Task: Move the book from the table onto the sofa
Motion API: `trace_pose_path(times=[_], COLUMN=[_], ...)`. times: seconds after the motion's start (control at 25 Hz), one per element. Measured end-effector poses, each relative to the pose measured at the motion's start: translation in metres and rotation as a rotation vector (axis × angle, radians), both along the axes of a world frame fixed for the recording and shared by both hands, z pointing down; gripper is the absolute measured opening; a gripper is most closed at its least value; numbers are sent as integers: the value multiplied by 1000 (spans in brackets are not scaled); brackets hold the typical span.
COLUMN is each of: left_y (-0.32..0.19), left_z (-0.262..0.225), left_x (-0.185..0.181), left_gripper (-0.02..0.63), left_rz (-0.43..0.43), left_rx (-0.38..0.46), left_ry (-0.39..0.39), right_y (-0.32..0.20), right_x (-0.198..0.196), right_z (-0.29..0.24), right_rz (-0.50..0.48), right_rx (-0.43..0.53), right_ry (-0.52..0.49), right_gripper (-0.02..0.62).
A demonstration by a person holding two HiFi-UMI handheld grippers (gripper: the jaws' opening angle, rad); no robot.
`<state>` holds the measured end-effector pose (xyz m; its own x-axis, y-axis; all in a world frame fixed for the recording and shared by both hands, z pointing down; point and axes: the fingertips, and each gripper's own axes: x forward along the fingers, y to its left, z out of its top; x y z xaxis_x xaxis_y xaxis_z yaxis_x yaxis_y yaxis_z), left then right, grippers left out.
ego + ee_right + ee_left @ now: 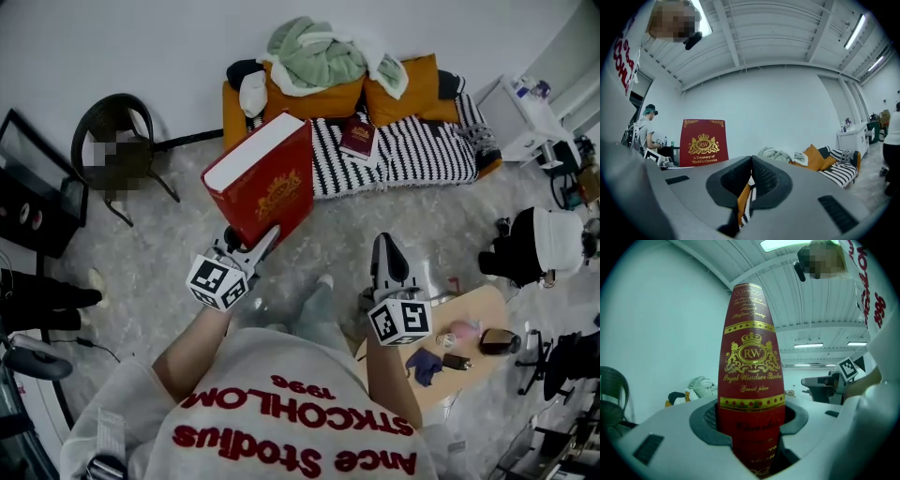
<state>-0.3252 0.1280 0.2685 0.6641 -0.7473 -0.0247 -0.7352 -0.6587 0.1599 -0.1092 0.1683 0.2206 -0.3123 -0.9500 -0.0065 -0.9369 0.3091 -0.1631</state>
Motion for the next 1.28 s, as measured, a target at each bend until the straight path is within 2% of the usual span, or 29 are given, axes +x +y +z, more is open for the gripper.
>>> trace_pose_path(times=[0.48,0.76,1.28], left_y=[-67,-126,-202], left_z=[2,-11,-21], left_x=[15,41,91], left_gripper=[237,238,238], left_rz=[-68,-87,-86], left_rx=[5,14,22], left_ry=[-8,6,6], right_y=[-77,-140,-226], right_x=[29,61,114], right_z=[-2,-22,-30], right_rz=[-3,3,-4], right_rx=[8,36,44], right_ry=[-31,-38,-47], right_gripper=[26,26,26])
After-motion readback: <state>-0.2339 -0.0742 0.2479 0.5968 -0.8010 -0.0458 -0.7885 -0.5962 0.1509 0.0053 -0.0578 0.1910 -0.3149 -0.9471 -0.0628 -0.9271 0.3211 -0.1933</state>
